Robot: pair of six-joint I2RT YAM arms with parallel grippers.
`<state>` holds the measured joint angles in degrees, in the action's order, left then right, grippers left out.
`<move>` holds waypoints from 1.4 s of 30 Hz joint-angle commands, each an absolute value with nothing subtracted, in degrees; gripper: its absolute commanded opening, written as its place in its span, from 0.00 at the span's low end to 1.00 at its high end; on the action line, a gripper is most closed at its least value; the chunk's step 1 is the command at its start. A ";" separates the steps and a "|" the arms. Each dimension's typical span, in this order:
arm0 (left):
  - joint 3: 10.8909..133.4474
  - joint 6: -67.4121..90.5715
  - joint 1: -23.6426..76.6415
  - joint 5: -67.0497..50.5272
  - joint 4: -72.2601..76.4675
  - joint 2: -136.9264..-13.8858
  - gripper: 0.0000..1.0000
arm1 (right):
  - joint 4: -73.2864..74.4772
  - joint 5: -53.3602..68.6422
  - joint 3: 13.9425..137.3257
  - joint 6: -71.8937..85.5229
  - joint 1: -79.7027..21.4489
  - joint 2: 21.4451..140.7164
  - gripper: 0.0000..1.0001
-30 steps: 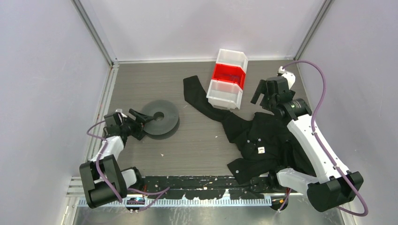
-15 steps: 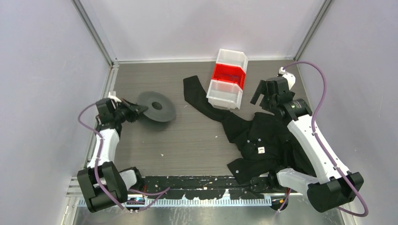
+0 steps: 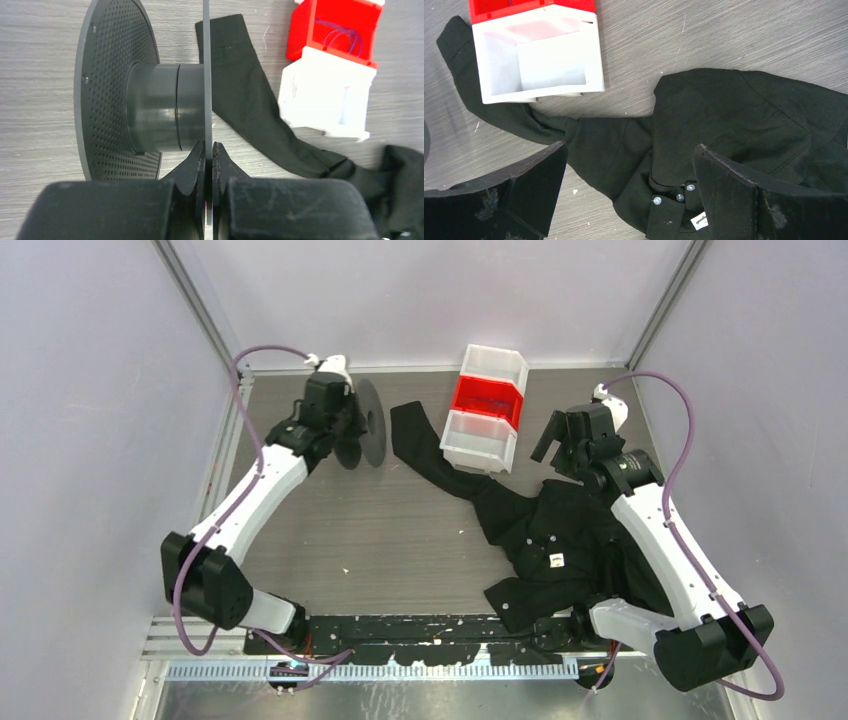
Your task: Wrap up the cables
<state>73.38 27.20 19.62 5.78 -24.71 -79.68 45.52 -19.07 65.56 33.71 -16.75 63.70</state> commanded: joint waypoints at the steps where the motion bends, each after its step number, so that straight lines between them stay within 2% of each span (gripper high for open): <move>1: 77.50 17.53 25.84 22.79 -25.91 -83.66 0.00 | 44.52 -19.33 66.43 35.64 -16.72 62.19 1.00; 10: 67.15 16.76 34.53 28.82 -14.30 -82.98 0.01 | 45.59 -20.30 64.57 35.84 -16.72 61.54 1.00; 17: 66.79 18.64 34.65 27.05 -15.70 -83.92 0.01 | 45.50 -20.30 64.07 35.94 -16.78 61.66 1.00; 23: 68.24 19.18 34.71 26.13 -17.23 -83.56 0.35 | 45.44 -20.26 64.33 35.61 -16.71 61.94 1.00; 27: 69.76 18.86 34.71 25.30 -18.65 -83.45 0.40 | 45.68 -20.51 64.42 35.38 -16.75 61.87 1.00; 29: 70.18 18.50 34.68 24.71 -18.96 -83.17 0.47 | 45.95 -20.77 64.51 35.45 -16.75 61.79 1.00; 42: 74.67 16.79 34.69 23.03 -22.94 -82.57 0.49 | 45.83 -20.99 66.04 35.32 -16.78 63.24 1.00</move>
